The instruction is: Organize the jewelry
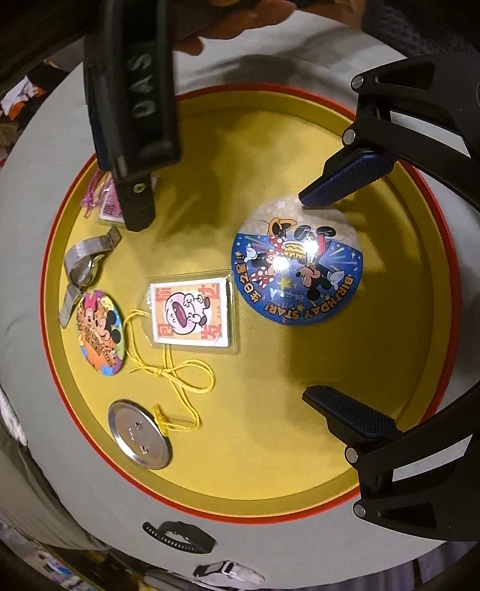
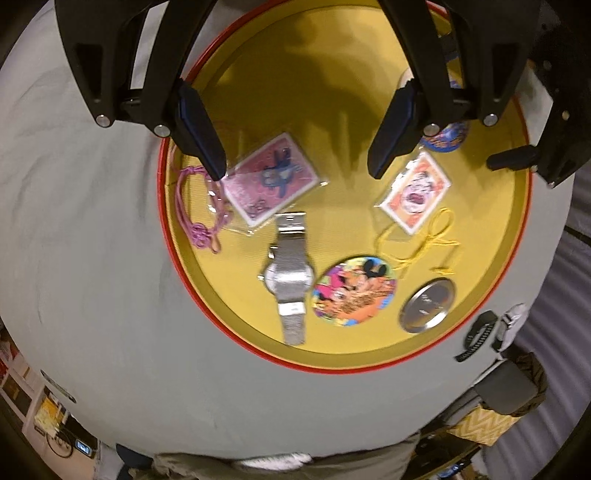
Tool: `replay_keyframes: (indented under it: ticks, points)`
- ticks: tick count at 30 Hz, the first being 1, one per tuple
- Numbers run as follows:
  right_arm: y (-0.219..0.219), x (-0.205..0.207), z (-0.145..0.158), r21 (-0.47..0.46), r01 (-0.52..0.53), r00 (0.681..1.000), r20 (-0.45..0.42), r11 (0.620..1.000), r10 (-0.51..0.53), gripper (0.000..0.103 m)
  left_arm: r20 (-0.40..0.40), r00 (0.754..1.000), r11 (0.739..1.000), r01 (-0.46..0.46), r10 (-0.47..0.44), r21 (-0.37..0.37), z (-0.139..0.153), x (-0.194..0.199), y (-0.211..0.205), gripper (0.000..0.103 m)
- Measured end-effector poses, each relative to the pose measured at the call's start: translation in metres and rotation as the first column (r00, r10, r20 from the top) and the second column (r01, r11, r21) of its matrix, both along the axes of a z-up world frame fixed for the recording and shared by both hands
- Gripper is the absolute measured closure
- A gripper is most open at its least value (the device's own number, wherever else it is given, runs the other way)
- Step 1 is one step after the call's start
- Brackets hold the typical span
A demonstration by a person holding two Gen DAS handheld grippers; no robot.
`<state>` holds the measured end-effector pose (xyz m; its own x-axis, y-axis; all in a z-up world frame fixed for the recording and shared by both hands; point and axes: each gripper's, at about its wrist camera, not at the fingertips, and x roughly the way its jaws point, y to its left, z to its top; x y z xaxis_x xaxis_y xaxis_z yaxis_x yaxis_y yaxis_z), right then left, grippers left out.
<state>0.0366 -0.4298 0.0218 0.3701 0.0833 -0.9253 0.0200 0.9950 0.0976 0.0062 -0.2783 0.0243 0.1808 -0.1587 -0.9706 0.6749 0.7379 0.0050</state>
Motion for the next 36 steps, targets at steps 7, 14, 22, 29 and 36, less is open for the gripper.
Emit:
replay_keyframes:
  ticks: [7, 14, 22, 29, 36]
  points:
    - [-0.013, 0.004, -0.008, 0.003, 0.066, 0.997, -0.045, 0.998, -0.066, 0.028, -0.015, 1.0, 1.0, 0.016, -0.016, -0.001, -0.006, 0.001, -0.003, 0.006]
    - [-0.017, 0.01, -0.012, -0.005, 0.089, 0.995, -0.051, 0.996, -0.09, 0.023, -0.004, 1.0, 1.0, 0.025, -0.025, 0.012, -0.009, 0.001, -0.003, 0.006]
    - [-0.001, 0.016, -0.018, -0.088, 0.049, 0.997, -0.055, 0.995, -0.054, 0.015, 0.003, 1.0, 0.999, 0.028, -0.029, 0.019, -0.014, -0.004, -0.009, 0.006]
    - [-0.003, 0.013, -0.019, -0.092, 0.051, 0.998, -0.038, 0.995, -0.054, 0.015, 0.002, 1.0, 0.999, 0.028, -0.028, 0.016, -0.015, -0.003, -0.008, 0.006]
    - [-0.002, 0.016, -0.018, -0.096, 0.057, 0.998, -0.033, 0.994, -0.06, 0.025, 0.0, 0.999, 0.999, 0.037, -0.037, 0.017, -0.015, -0.007, -0.009, 0.006]
